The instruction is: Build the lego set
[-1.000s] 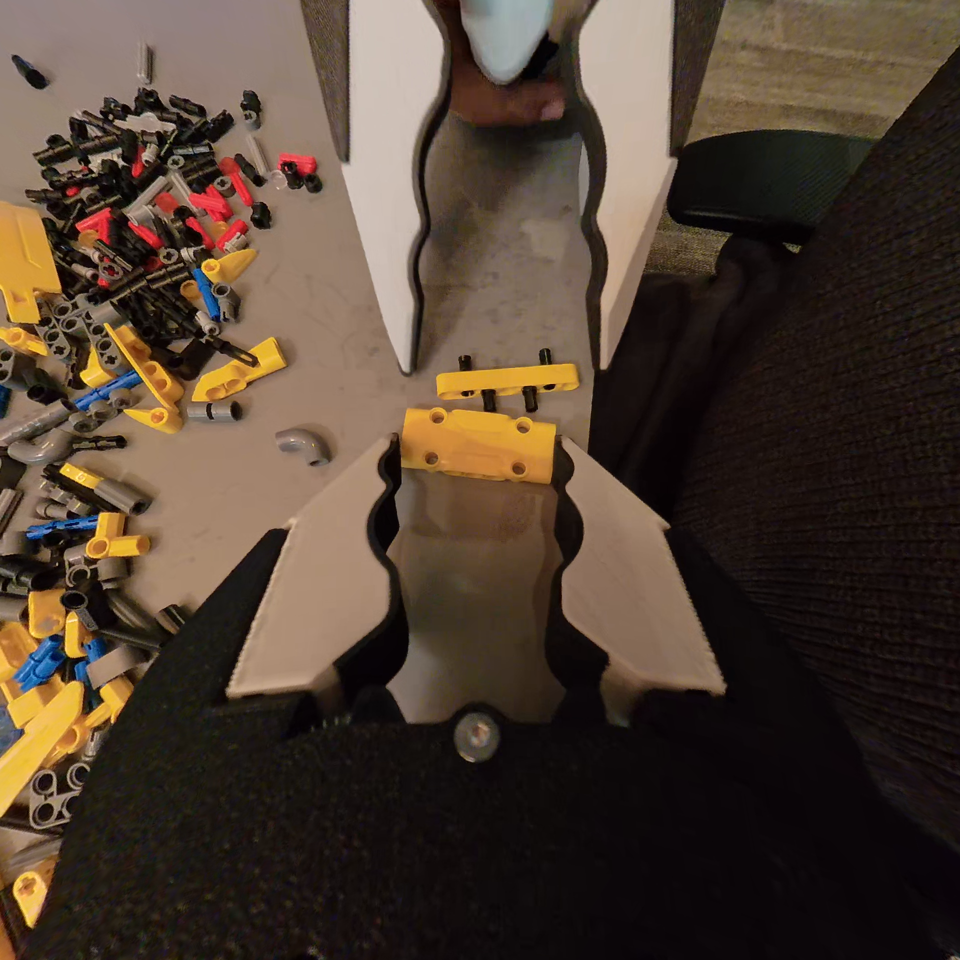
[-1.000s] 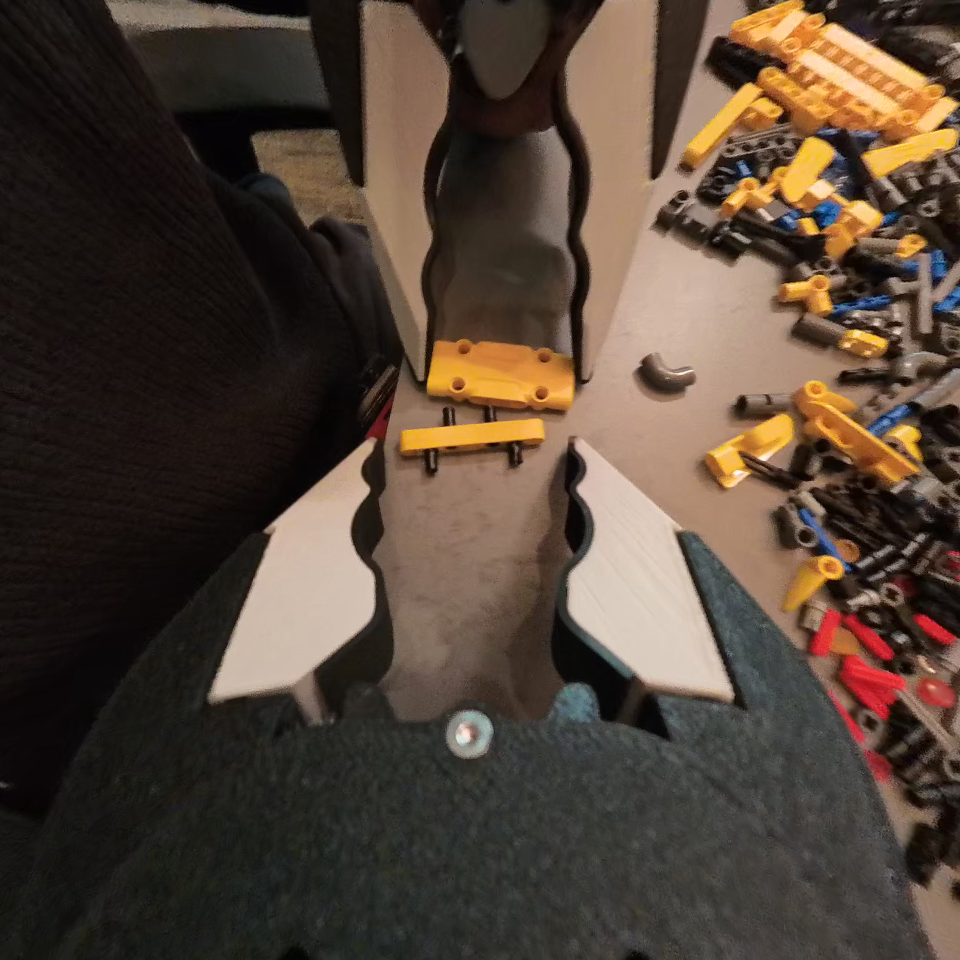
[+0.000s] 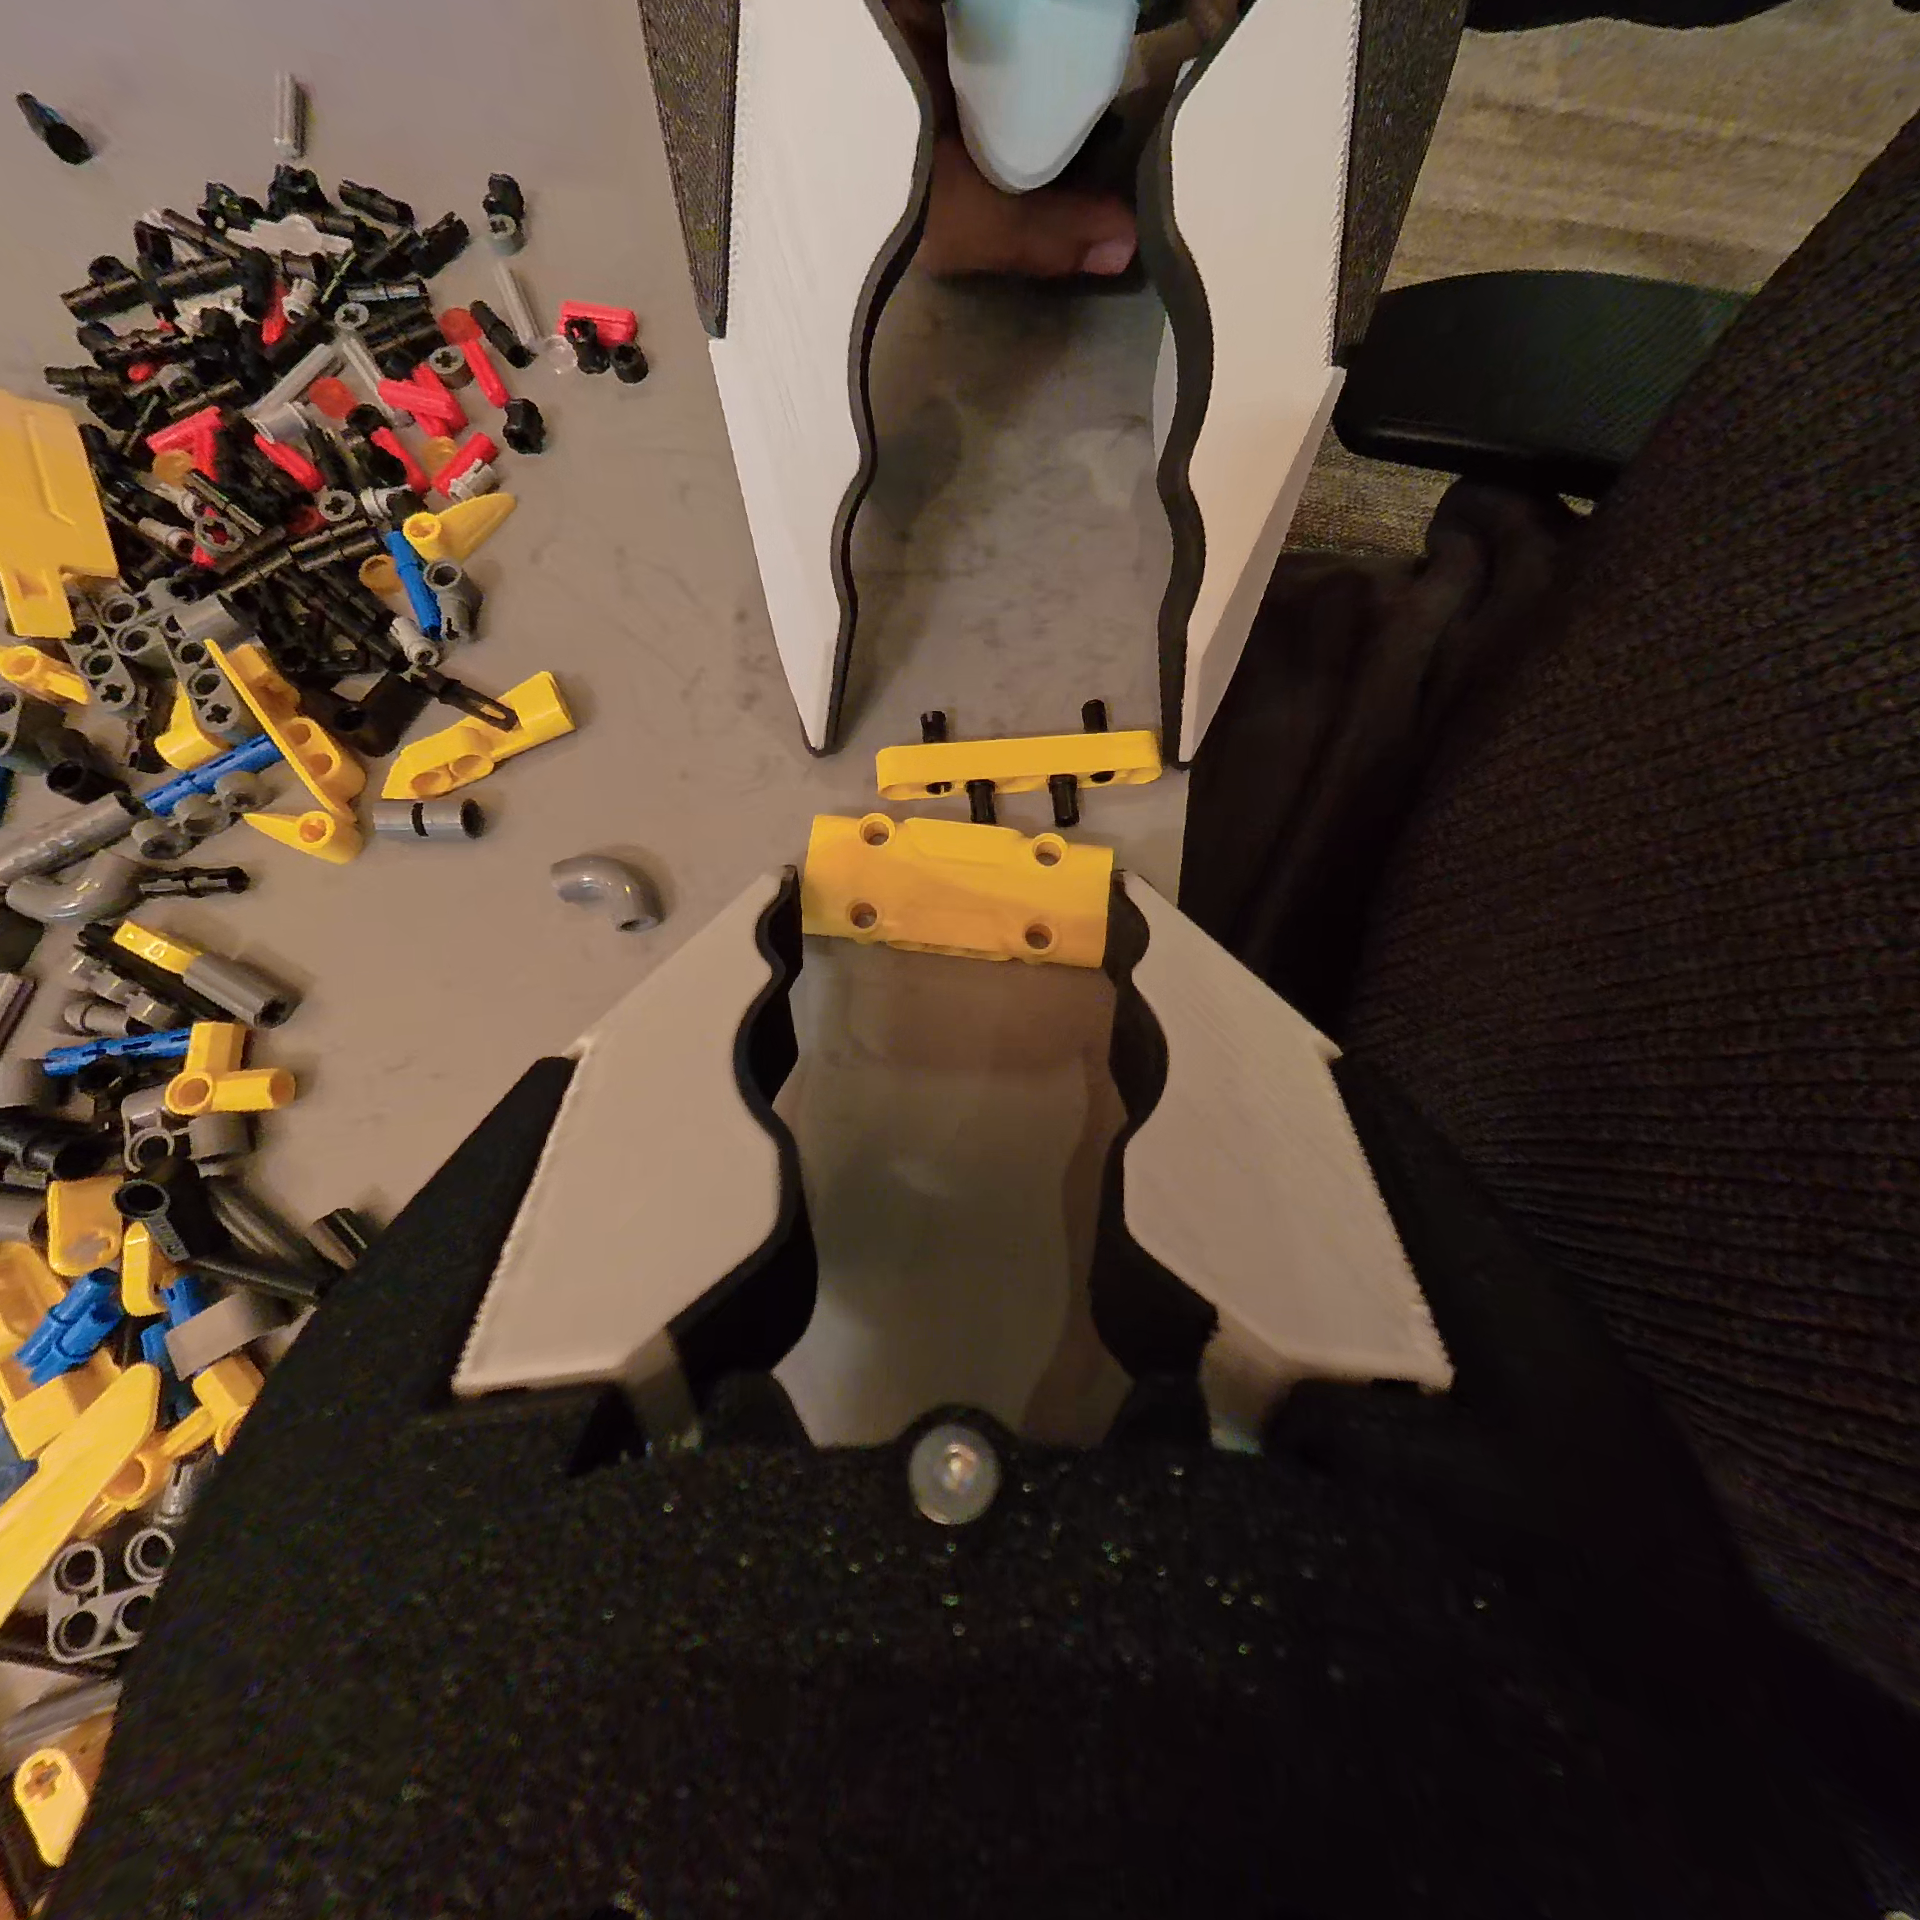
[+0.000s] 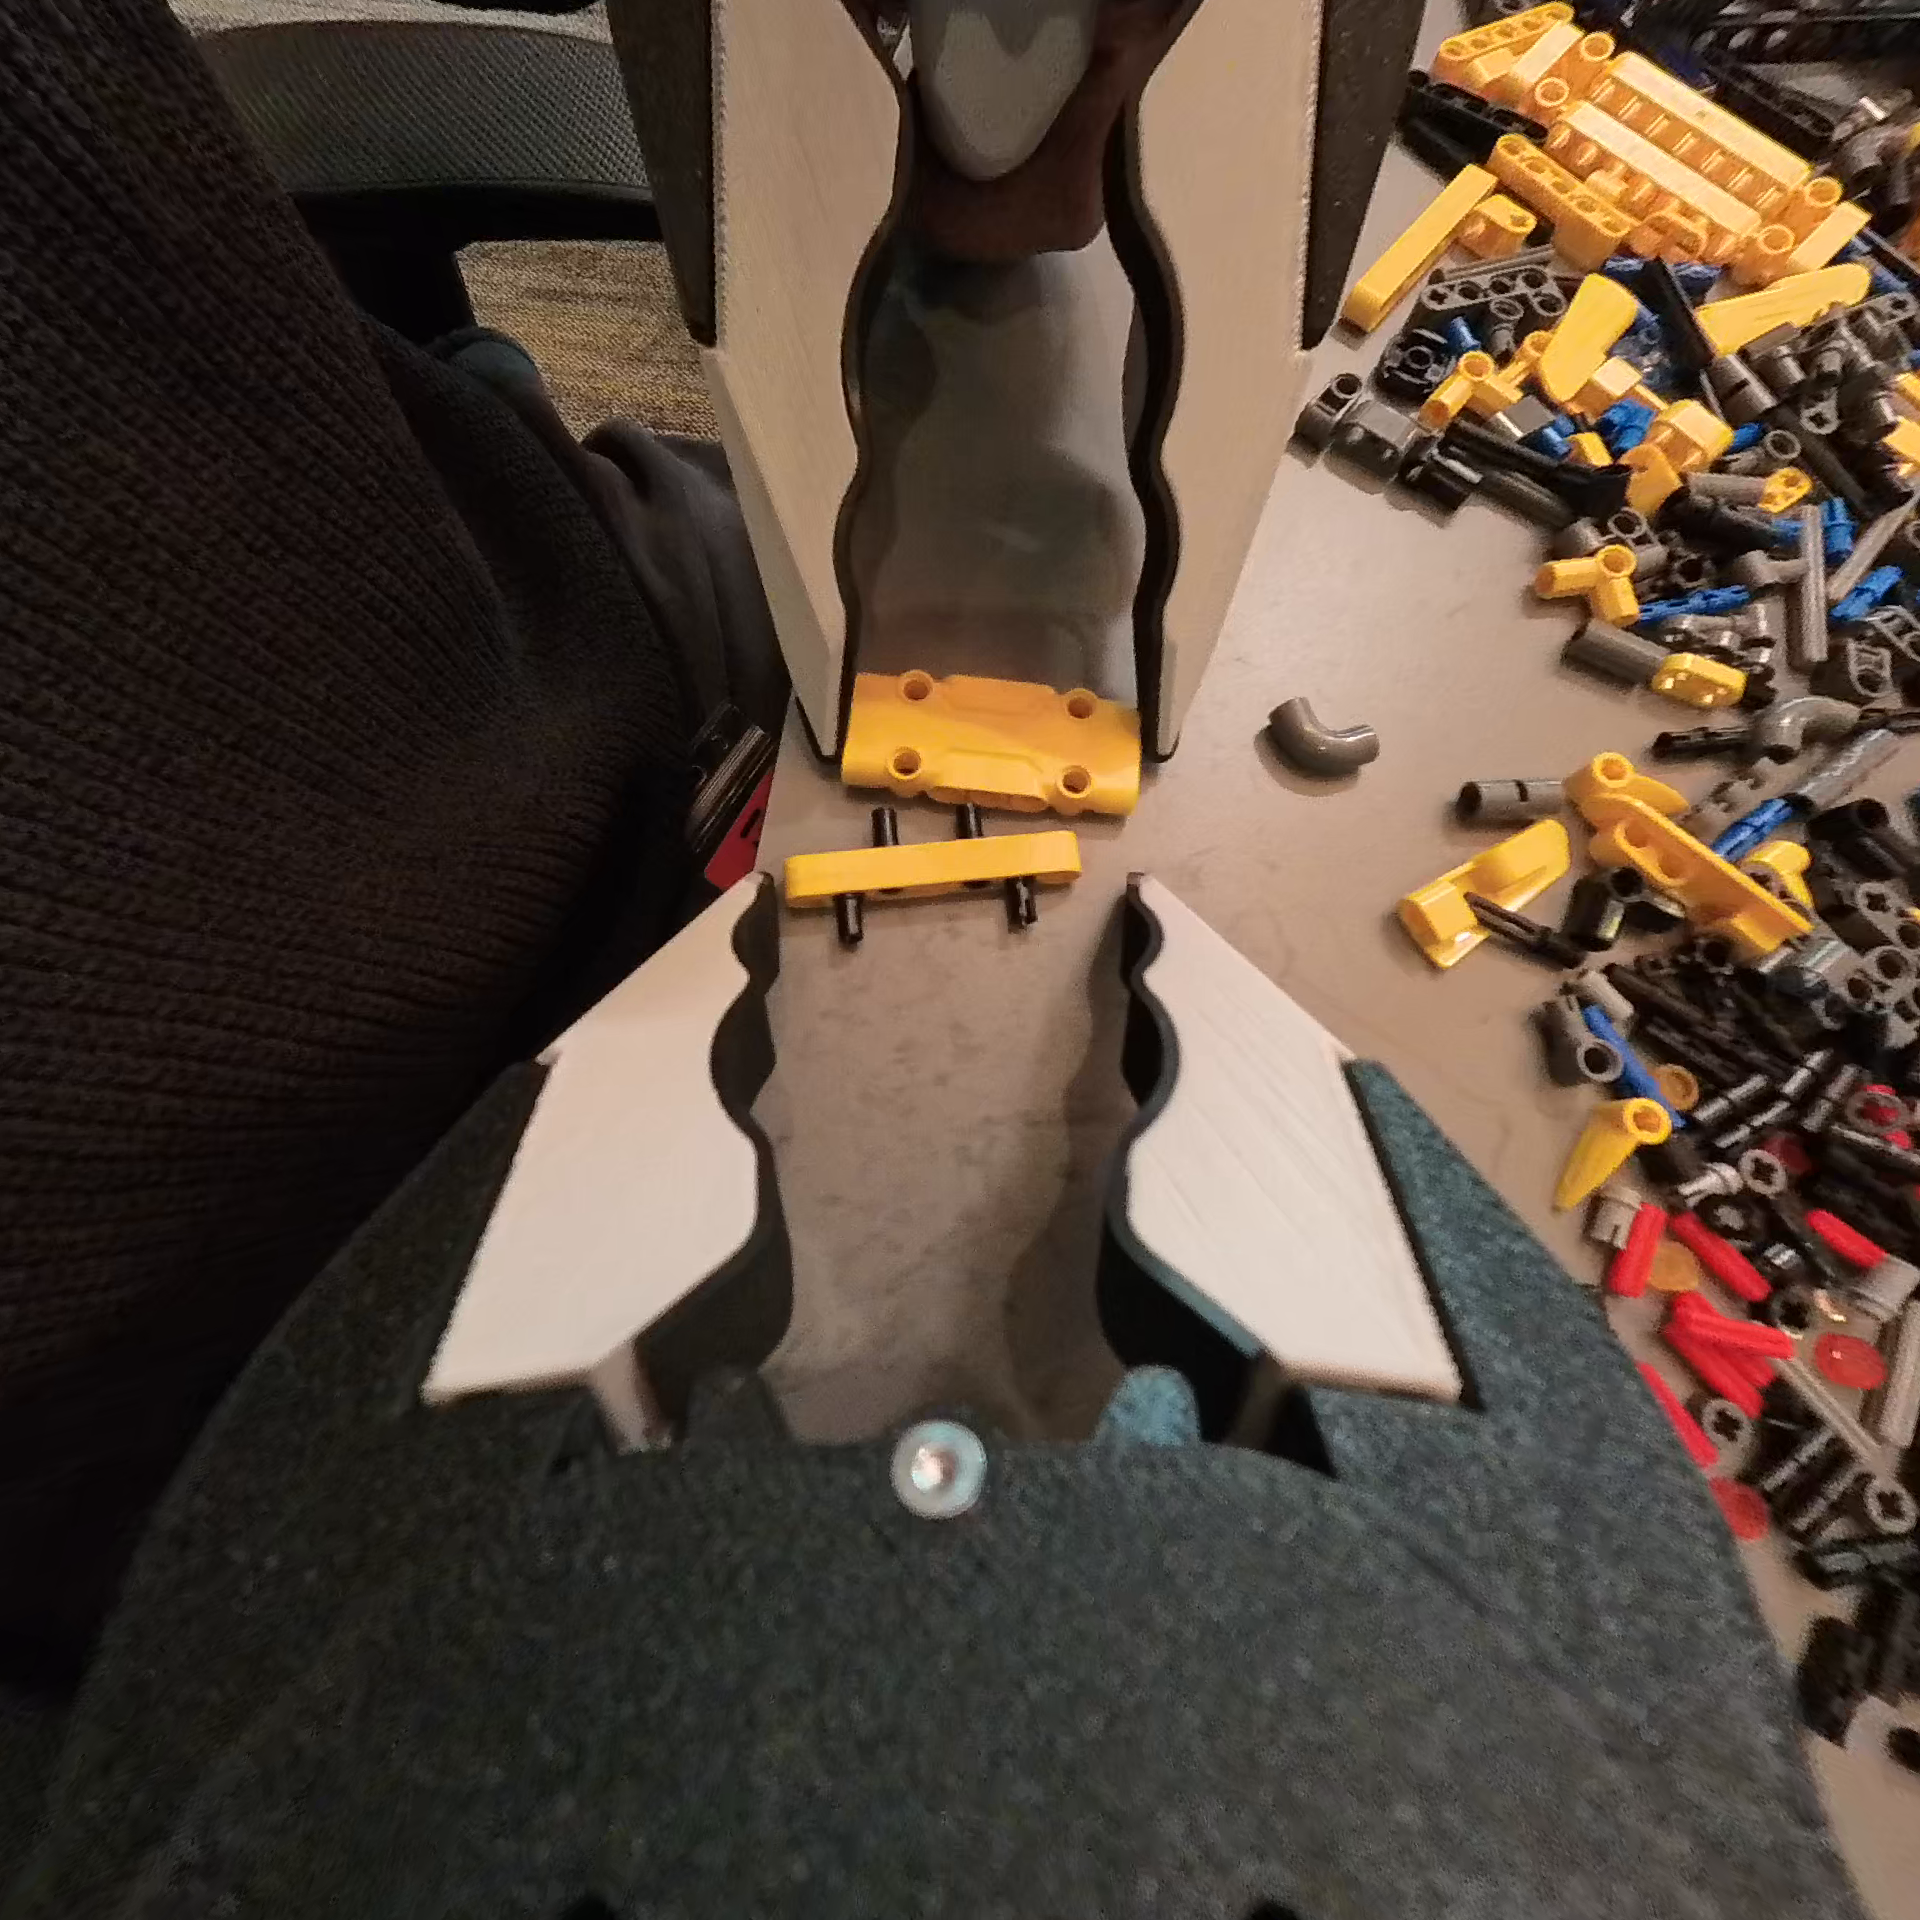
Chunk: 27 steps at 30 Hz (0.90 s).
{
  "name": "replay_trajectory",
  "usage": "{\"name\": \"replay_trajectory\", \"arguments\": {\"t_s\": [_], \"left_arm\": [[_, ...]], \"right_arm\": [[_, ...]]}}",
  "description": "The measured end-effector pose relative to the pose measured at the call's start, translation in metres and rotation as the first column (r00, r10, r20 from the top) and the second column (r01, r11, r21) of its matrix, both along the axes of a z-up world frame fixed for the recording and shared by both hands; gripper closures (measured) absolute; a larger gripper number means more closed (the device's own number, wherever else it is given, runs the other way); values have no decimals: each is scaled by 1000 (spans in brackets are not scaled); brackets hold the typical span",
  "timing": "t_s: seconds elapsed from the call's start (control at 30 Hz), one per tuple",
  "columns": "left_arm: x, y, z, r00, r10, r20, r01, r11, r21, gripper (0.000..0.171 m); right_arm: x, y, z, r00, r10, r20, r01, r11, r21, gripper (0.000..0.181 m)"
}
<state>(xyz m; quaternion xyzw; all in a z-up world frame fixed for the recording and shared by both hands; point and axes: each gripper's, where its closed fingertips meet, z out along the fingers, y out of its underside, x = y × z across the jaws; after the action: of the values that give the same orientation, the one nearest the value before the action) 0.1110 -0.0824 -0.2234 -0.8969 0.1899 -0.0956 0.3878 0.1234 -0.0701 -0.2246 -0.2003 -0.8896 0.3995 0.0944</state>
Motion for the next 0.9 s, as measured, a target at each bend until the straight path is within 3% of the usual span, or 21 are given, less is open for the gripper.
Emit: {"name": "replay_trajectory", "arguments": {"t_s": [0.27, 0.9], "left_arm": [[0, 1, 0, 1000, 6, -5, -6, 1000, 1, 113], [-1, 2, -1, 1000, 13, -9, -13, 1000, -5, 112]], "right_arm": [[0, 0, 0, 1000, -10, 1, 10, 1000, 0, 115], [-3, 4, 0, 983, -182, 4, 182, 983, -2, 121]]}}
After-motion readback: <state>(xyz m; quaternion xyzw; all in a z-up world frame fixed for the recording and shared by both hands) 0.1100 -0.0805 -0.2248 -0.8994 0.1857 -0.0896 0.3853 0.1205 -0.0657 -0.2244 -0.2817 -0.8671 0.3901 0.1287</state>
